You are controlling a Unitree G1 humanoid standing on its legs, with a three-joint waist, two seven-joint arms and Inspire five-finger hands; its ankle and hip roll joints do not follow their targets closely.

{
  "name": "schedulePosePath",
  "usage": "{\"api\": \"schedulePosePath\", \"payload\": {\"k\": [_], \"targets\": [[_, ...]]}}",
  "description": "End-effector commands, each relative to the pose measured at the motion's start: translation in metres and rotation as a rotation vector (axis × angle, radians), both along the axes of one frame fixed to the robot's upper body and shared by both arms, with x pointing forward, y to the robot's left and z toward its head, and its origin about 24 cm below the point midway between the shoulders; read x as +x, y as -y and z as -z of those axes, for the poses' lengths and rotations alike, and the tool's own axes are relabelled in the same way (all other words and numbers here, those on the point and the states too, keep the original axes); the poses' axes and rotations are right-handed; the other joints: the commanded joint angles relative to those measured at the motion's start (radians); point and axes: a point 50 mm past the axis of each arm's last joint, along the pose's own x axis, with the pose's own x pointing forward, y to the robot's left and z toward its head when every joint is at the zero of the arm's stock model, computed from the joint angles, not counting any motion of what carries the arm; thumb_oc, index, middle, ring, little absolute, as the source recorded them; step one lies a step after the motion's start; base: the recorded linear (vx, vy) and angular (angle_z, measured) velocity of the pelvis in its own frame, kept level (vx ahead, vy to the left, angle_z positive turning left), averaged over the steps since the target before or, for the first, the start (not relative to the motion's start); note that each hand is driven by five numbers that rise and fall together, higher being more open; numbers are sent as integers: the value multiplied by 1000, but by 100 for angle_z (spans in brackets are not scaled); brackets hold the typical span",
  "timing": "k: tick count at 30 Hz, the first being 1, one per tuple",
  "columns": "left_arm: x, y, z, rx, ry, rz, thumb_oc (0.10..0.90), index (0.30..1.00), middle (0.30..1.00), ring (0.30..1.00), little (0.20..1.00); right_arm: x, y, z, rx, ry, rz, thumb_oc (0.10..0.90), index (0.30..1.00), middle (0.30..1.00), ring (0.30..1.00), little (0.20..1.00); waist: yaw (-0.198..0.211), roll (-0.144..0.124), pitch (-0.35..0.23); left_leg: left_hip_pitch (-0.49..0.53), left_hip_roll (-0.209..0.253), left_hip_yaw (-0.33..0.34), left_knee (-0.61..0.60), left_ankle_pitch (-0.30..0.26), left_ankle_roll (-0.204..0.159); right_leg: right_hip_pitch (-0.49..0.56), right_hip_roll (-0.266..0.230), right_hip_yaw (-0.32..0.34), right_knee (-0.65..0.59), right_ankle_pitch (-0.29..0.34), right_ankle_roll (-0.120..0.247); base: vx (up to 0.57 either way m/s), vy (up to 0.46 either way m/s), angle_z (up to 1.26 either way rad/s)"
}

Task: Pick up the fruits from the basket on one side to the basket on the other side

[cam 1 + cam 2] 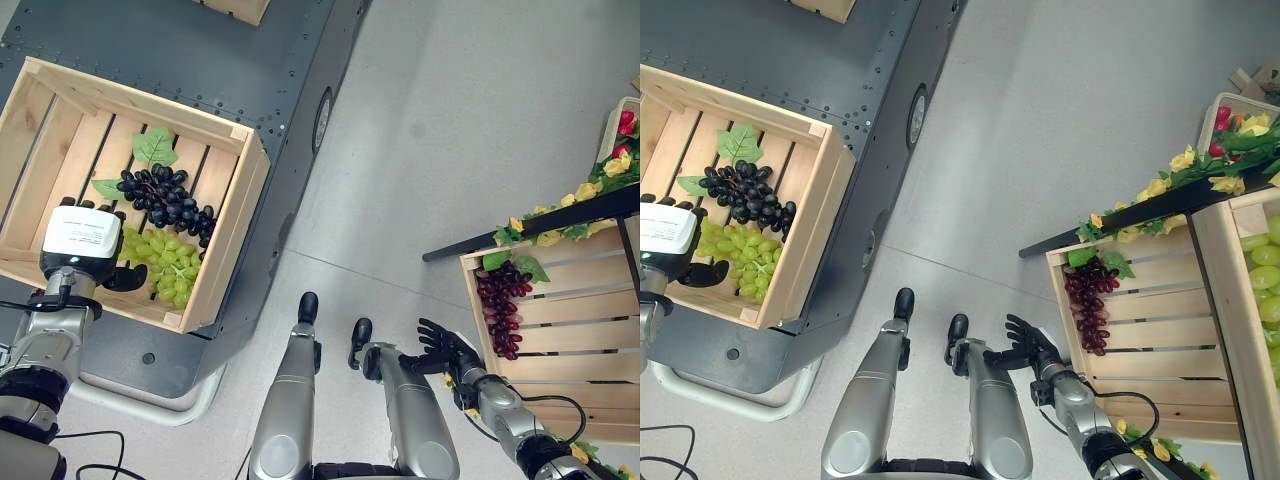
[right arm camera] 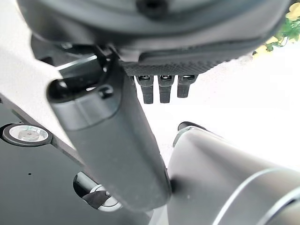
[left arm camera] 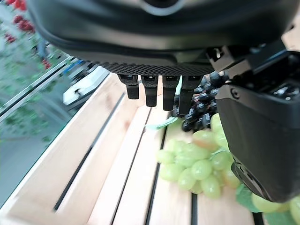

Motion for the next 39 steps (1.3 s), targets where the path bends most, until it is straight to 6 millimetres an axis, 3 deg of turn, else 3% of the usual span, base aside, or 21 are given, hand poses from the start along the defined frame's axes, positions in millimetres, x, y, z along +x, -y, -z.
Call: {"api": "schedulePosePath", "payload": {"k": [1, 7, 13, 31, 32, 33, 34, 35, 39], "targets": [[-4, -15, -35, 78, 127, -32, 800, 900, 900, 900, 900, -13, 5, 2, 1, 20, 11, 800, 900, 900, 900, 900, -11, 35, -13, -25, -61, 101, 77, -117, 16, 71, 29, -9, -104, 42, 26, 17, 35, -2], [3, -8, -31, 73, 108, -62, 800, 900, 900, 900, 900, -13, 7, 0, -17, 29, 9, 800, 900, 900, 900, 900, -21, 33, -13, -37, -61, 105, 82, -118, 19, 48, 30, -3, -91, 42, 26, 4, 17, -1], [13, -7, -27, 51, 75, -115, 800, 900, 900, 900, 900, -10, 4, -2, -19, 38, -13, 800, 900, 900, 900, 900, -33, 10, -13, -56, -55, 110, 95, -119, 21, 22, 28, -2, -74, 49, 32, 2, 22, -5], [29, -1, -12, 71, -73, -218, 800, 900, 900, 900, 900, 4, -4, -10, -28, 57, -50, 800, 900, 900, 900, 900, -51, -19, -13, -70, -50, 114, 84, -118, 26, -26, 24, 6, -67, 70, 47, -3, 8, 0], [31, 1, -13, 65, -78, -216, 740, 811, 811, 811, 811, 4, -5, -10, -27, 59, -50, 800, 900, 900, 900, 900, -53, -20, -13, -67, -49, 114, 83, -119, 27, -27, 24, 7, -69, 72, 49, 0, 0, 0], [32, 1, -14, 56, -79, -216, 651, 676, 676, 676, 676, 4, -5, -10, -27, 60, -52, 800, 900, 900, 900, 900, -53, -21, -13, -67, -49, 114, 83, -121, 28, -27, 24, 7, -69, 72, 49, 0, 0, 0], [32, 1, -14, 53, -79, -216, 601, 601, 601, 601, 601, 4, -5, -10, -27, 60, -52, 800, 900, 900, 900, 900, -53, -21, -13, -66, -49, 115, 84, -121, 28, -27, 24, 7, -69, 72, 49, 0, 0, 0], [35, 4, -12, -33, -77, -217, 400, 300, 300, 300, 300, 5, -7, -11, -27, 62, -54, 800, 900, 900, 900, 900, -56, -22, -13, -67, -48, 116, 82, -121, 29, -33, 24, 9, -70, 77, 52, 0, 0, 0], [39, 9, -12, -94, -48, -199, 400, 300, 300, 300, 300, 5, -7, -12, -28, 67, -57, 800, 900, 900, 900, 900, -59, -23, -13, -51, -51, 115, 60, -116, 30, -27, 25, 14, -91, 85, 54, 0, 0, 0]]}}
